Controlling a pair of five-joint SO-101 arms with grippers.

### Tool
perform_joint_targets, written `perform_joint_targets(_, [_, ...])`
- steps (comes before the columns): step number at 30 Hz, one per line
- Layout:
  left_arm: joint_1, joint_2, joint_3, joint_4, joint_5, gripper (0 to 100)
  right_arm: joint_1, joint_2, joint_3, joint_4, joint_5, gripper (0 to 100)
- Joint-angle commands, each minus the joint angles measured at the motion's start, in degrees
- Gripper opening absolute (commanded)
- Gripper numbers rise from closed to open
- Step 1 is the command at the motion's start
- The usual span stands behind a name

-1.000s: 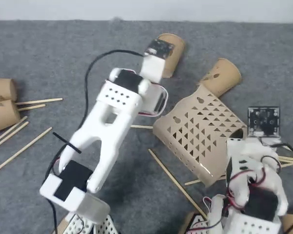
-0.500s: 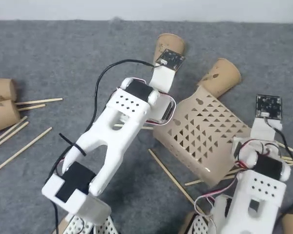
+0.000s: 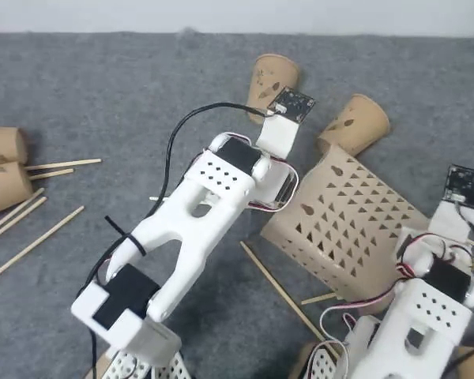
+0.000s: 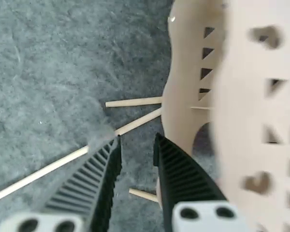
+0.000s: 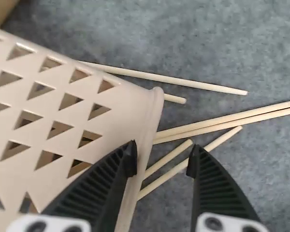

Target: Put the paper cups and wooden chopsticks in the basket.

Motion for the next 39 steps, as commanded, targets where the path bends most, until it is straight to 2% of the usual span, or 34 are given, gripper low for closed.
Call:
perform_joint_targets(1, [-0.53,-3.08,0.04,-0.88,0.7,11,2.59,2.24,4.92,-1.89,1.85,18.4])
perform_joint_targets(6, [-0.26,-3.08,0.57,-0.97,0.7,11,3.74,2.24,9.05,-5.23,1.93,18.3])
perform_joint_targets(11, [-0.53,-3.25,0.31,-0.7,0.7,11,7.52,2.15,9.32,-5.23,2.81,18.3])
perform_joint_targets(19, [-0.7,-3.69,0.31,-0.7,0.7,11,8.04,1.45,7.65,-3.91,3.69,18.3])
perform_joint_targets(25, [-3.78,-3.78,0.48,-0.88,0.79,11,11.21,1.63,-12.75,12.7,7.74,18.4])
perform_joint_targets(29, [-7.47,-3.78,0.48,-1.05,3.52,11,12.88,2.24,-23.65,21.14,8.79,18.4])
perform_joint_targets(33, [-10.02,-3.25,0.57,-1.41,5.71,11,15.78,2.24,-29.71,24.04,8.79,18.4])
perform_joint_targets(39, [-13.45,-3.52,6.55,-9.05,10.02,11,17.8,2.59,-40.88,26.07,10.64,18.8])
